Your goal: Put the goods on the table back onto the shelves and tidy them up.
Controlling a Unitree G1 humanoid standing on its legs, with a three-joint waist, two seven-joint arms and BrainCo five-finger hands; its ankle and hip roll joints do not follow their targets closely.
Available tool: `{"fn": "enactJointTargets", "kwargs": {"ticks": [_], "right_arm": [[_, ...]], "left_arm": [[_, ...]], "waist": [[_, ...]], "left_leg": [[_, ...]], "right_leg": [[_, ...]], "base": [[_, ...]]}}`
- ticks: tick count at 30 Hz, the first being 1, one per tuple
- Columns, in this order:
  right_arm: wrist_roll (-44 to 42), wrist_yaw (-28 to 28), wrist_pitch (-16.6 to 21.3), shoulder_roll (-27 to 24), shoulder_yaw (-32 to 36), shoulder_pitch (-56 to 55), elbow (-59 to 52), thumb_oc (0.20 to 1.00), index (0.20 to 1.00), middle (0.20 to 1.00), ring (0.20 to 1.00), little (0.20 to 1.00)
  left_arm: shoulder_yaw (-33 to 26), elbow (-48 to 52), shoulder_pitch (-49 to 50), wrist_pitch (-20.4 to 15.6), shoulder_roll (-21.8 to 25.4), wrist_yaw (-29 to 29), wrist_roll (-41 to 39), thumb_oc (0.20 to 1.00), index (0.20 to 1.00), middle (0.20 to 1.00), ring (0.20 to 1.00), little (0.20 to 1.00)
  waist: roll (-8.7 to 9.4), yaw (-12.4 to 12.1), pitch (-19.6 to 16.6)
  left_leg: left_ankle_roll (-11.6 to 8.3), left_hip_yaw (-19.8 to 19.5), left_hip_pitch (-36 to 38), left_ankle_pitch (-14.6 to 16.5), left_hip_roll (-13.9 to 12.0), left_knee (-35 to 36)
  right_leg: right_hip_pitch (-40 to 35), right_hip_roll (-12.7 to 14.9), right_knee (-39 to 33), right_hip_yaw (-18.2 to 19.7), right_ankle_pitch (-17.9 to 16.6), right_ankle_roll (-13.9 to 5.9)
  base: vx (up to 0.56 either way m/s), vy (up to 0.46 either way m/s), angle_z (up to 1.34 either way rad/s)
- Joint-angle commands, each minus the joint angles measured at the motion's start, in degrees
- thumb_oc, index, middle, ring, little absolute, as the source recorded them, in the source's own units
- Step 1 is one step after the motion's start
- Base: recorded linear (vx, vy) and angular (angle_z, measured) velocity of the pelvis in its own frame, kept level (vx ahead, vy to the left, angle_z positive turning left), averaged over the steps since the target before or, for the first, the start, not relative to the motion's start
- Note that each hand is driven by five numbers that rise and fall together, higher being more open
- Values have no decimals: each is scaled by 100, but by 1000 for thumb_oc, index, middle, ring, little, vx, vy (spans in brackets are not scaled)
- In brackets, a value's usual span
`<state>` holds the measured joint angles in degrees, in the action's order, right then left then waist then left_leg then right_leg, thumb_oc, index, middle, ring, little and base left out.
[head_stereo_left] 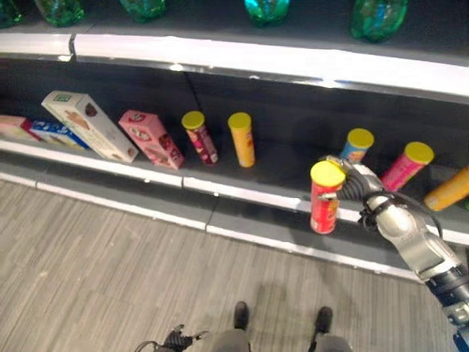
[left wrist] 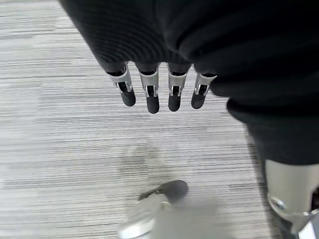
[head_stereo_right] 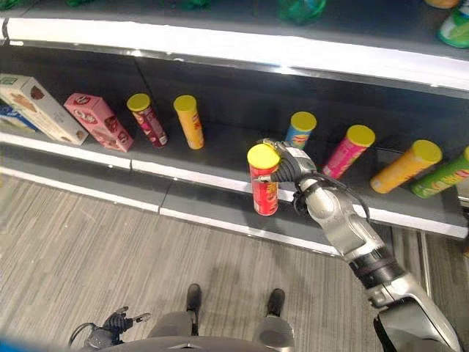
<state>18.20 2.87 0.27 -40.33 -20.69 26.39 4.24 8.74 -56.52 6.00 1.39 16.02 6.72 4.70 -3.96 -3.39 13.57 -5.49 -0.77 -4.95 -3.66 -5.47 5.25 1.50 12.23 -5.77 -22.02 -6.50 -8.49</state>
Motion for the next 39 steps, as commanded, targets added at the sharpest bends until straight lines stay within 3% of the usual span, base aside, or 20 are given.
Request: {"fn": "enactJointTargets", "kwargs": {"ticks": [1,8,13,21,39], "right_arm": [[207,599,109,106,44,639,-58,200,200,200,200,200],[521,1517,-71,506,-23,1440,964,200,200,200,200,200],[654,1907,-142,564,-73,1890,1495,200,200,200,200,200],[1202,3056,-396,545,-289,3026,2934,200,200,200,200,200],[1296,3231,-530,144,-482,3366,3411,200,200,200,200,200]], "left_arm": [[250,-215,-292,-42,352,191,-123,1000,1000,1000,1000,1000],[575,-44,-426,-138,354,359,-185,1000,1000,1000,1000,1000],[705,11,-511,-195,377,432,-224,1000,1000,1000,1000,1000],[1186,264,-894,-371,415,708,-226,1000,1000,1000,1000,1000],[1288,275,-978,-433,429,733,-266,1000,1000,1000,1000,1000]], "waist": [[73,-13,-49],[-200,-212,154],[-304,-278,210],[-546,-547,339],[-661,-624,387]], "left_leg": [[-270,620,216,348,-236,-25],[-253,430,-125,231,-95,-25],[-254,333,-281,177,-50,-25],[-236,170,-611,112,81,-25],[-222,83,-782,90,155,-25]], "right_leg": [[-182,321,283,305,678,-271],[-17,481,293,93,595,-325],[58,546,324,11,572,-335],[270,688,385,-72,526,-390],[406,763,441,-115,516,-414]], "base": [[6,16,36],[-10,22,16],[-7,9,17],[28,15,12],[7,-2,2]]}}
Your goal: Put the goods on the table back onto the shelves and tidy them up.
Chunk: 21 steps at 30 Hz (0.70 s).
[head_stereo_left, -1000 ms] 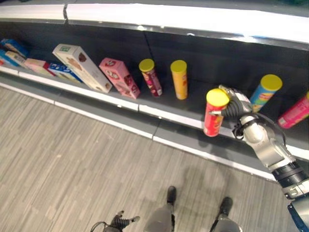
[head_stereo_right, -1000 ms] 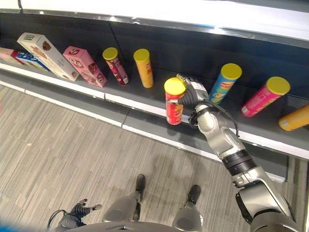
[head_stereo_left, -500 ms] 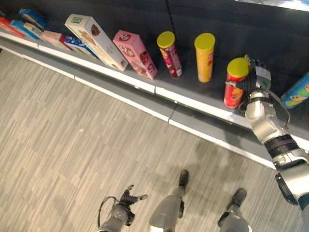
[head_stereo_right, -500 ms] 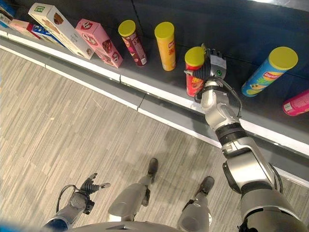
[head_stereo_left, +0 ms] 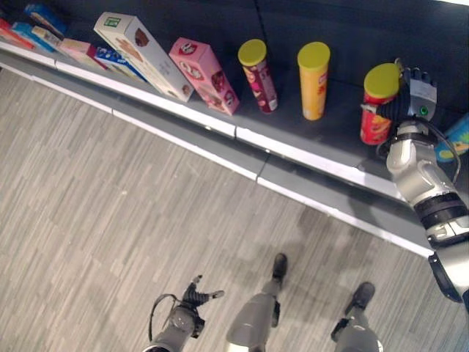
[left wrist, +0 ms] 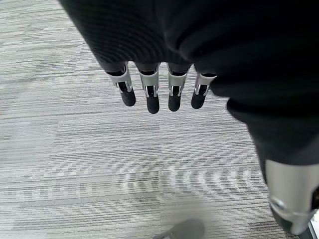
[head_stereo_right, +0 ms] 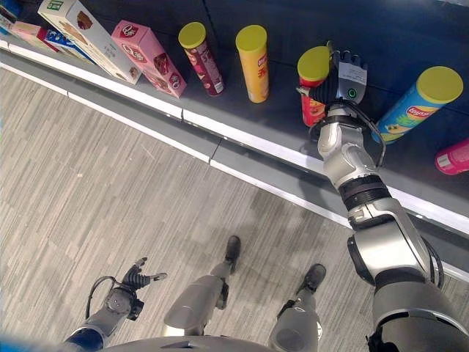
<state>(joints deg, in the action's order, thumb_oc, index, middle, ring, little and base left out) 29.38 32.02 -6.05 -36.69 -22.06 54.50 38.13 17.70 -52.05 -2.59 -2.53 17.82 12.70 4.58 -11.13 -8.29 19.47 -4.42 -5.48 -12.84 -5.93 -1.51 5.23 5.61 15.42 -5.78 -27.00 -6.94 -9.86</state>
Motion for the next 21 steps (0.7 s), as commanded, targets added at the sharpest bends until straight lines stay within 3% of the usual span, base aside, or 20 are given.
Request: {"fn": "enactJointTargets", "kwargs": {"ticks": [1,21], "right_arm": [[159,309,114,-196,-359,541,31,200,200,200,200,200],[-105,390,139,-170,-471,836,349,200,200,200,200,200]], "left_arm": [[388,-177,-123,-41,247,142,-262,1000,1000,1000,1000,1000],[448,-217,-174,-77,283,191,-315,1000,1000,1000,1000,1000]], "waist": [[55,-136,-197],[18,-199,-128]], "left_leg": [[-327,557,1,319,-247,-23],[-320,525,-99,280,-242,-23]], "right_leg": [[13,446,441,399,555,-278],[119,466,461,396,545,-290]], "base": [[0,0,0],[0,0,0]]}}
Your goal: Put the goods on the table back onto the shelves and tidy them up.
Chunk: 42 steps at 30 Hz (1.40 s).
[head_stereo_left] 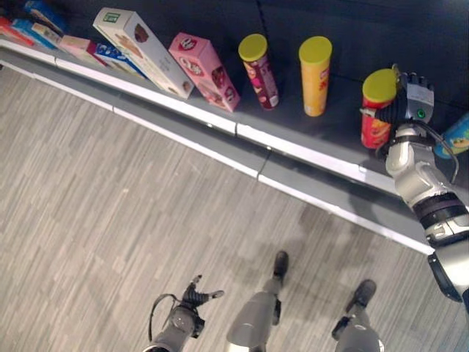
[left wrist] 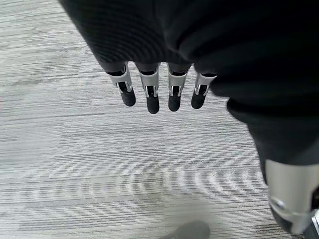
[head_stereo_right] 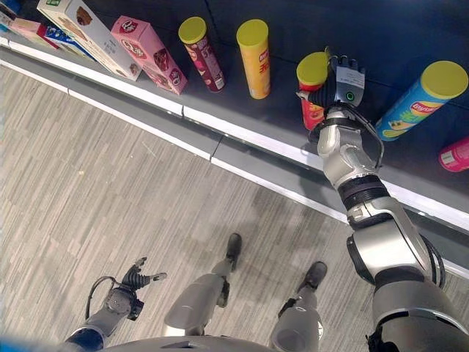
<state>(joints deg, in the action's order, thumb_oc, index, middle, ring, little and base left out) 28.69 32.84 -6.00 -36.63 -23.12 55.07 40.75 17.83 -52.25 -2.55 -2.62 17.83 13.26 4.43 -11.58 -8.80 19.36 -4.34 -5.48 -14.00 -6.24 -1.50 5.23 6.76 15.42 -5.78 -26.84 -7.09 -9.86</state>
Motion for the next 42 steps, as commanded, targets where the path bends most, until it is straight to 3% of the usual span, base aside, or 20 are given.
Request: {"fn": "enactJointTargets", "kwargs": {"ticks": [1,21,42], "right_arm": [[-36,307,134,-175,-365,778,87,200,200,200,200,200],[-329,301,135,-268,-698,1319,622,200,200,200,200,200],[-267,285,76,-148,-759,1209,772,200,200,200,200,200]], "left_arm": [[435,-198,-177,-68,281,135,-300,1000,1000,1000,1000,1000],[586,-270,-284,-99,283,167,-391,1000,1000,1000,1000,1000],[565,-290,-324,-96,280,216,-426,1000,1000,1000,1000,1000]], "waist": [[63,-148,-117],[-82,-298,-106],[-32,-197,-51]], "left_leg": [[-327,525,16,311,-243,-23],[-297,399,-128,280,-124,-23],[-306,470,-69,299,-158,-23]], "right_leg": [[4,467,461,380,560,-290],[79,560,562,348,583,-321],[120,520,594,480,610,-297]], "base": [[0,0,0],[17,1,1],[0,-1,1]]}}
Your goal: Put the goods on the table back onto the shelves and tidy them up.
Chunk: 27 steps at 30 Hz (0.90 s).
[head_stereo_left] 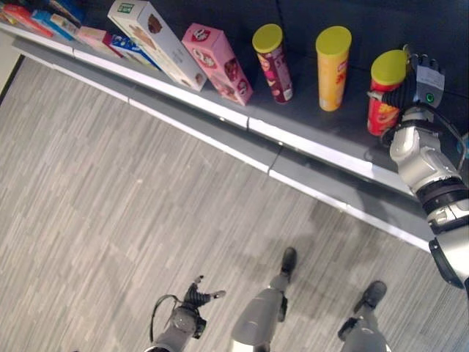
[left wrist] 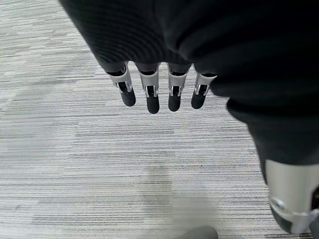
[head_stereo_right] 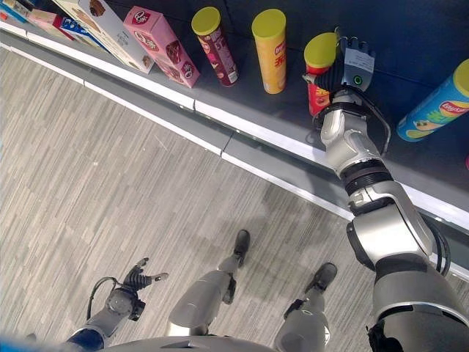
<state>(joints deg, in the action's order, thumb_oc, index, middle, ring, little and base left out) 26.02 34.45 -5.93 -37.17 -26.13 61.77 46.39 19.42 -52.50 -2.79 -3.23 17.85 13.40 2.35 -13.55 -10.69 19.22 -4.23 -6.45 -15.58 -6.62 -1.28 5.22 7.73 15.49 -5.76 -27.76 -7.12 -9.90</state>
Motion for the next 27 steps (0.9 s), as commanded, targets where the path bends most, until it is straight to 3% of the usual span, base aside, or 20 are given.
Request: {"fn": "enactJointTargets", "kwargs": {"ticks": [1,18,19,20,27], "right_arm": [[0,124,69,-94,-457,539,208,200,200,200,200,200],[-44,116,76,-97,-509,539,386,200,200,200,200,200],[-53,94,78,-93,-517,521,363,413,413,413,413,413],[-56,93,79,-83,-514,506,352,1000,1000,1000,1000,1000],[-82,94,95,-2,-527,493,263,1000,1000,1000,1000,1000]], "left_arm": [[406,-265,-300,-34,278,202,-218,1000,1000,1000,1000,1000],[418,-314,-300,-64,281,217,-205,1000,1000,1000,1000,1000],[415,-311,-307,-60,279,219,-207,1000,1000,1000,1000,1000],[405,-311,-314,-51,285,225,-205,1000,1000,1000,1000,1000],[397,-357,-353,-33,280,236,-204,1000,1000,1000,1000,1000]], "waist": [[166,-8,-37],[175,42,-27],[178,55,-22],[179,60,-22],[245,81,-44]], "left_leg": [[-317,567,90,337,-180,-22],[-326,622,86,333,-191,-22],[-325,624,90,336,-193,-22],[-326,629,93,335,-195,-22],[-326,642,119,352,-200,-22]], "right_leg": [[24,513,592,573,613,-293],[80,511,579,639,573,-296],[81,512,576,644,568,-300],[78,514,574,642,567,-302],[60,499,565,666,554,-300]], "base": [[0,0,0],[-1,-1,-1],[-9,0,-6],[-11,0,-6],[-3,-1,-1]]}}
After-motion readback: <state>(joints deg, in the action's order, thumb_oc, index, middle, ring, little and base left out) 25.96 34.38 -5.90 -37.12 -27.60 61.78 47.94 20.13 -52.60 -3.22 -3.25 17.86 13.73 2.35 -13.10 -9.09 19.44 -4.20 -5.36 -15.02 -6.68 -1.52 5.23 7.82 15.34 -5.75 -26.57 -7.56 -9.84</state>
